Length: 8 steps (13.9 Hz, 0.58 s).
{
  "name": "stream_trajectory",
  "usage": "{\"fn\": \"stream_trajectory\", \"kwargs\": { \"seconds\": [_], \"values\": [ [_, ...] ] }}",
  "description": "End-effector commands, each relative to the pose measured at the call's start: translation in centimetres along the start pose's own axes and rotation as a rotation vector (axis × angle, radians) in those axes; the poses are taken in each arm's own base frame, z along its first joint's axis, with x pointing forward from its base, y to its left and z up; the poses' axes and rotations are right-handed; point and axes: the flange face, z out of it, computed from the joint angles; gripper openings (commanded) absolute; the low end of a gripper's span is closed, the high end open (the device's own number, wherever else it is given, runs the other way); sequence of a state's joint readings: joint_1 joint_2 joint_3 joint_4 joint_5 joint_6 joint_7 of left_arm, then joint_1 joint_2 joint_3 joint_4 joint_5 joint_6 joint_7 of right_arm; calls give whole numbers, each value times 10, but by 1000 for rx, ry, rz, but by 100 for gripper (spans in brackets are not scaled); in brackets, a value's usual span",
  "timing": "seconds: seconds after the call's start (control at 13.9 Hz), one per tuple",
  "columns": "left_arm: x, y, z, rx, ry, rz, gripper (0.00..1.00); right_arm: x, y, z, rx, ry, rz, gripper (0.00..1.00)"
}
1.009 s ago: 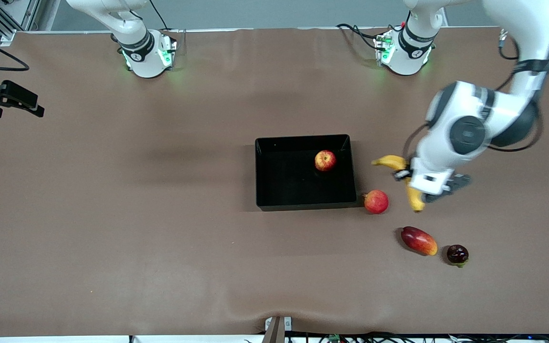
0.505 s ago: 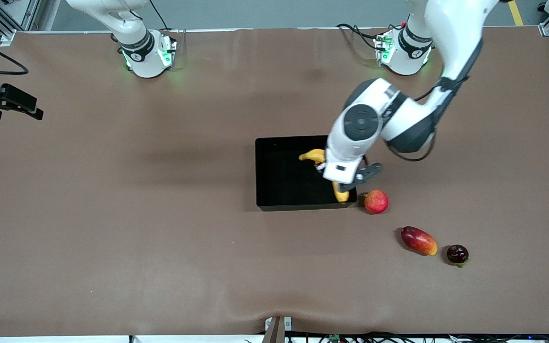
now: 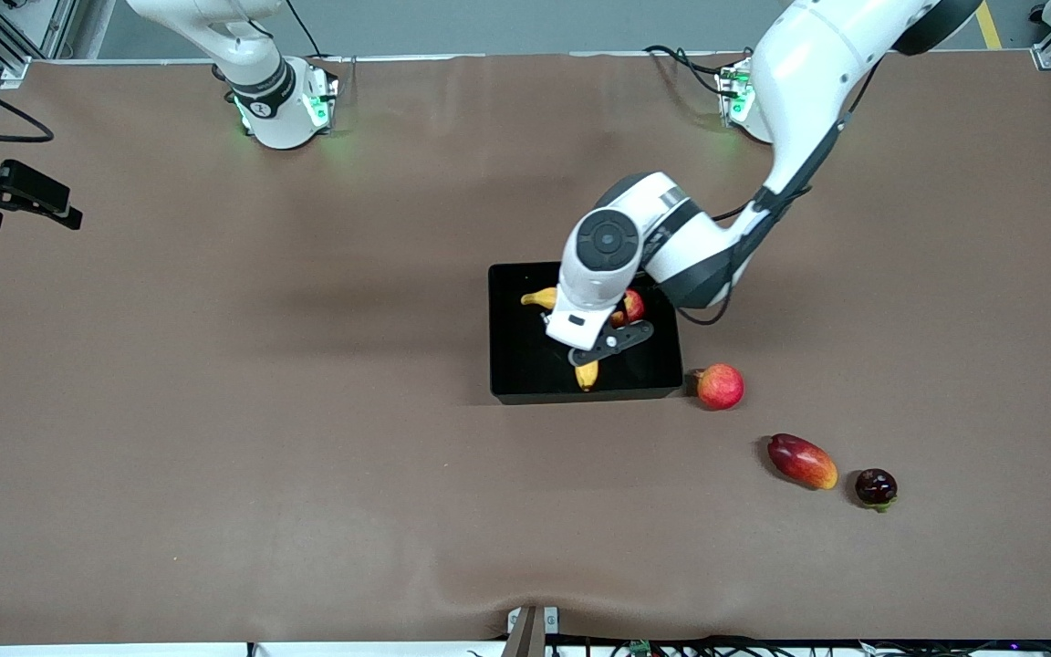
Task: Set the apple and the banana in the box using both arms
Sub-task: 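Lower the banana into the box and open the left gripper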
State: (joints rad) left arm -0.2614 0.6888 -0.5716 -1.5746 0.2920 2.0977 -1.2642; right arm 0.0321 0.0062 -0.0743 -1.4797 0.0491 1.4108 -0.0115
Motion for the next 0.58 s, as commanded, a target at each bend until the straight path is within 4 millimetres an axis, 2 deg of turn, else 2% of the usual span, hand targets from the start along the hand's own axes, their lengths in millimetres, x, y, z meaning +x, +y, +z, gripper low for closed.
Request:
{"fn": "stream_trajectory", "kwargs": {
  "seconds": [0.0,0.5],
  "values": [
    [-10,14,9,4,28,11,0,0,2,-5,1,8,2,100],
    [-25,33,82,-10,106,78,0,0,3,-5,0,5,4,100]
  ]
}}
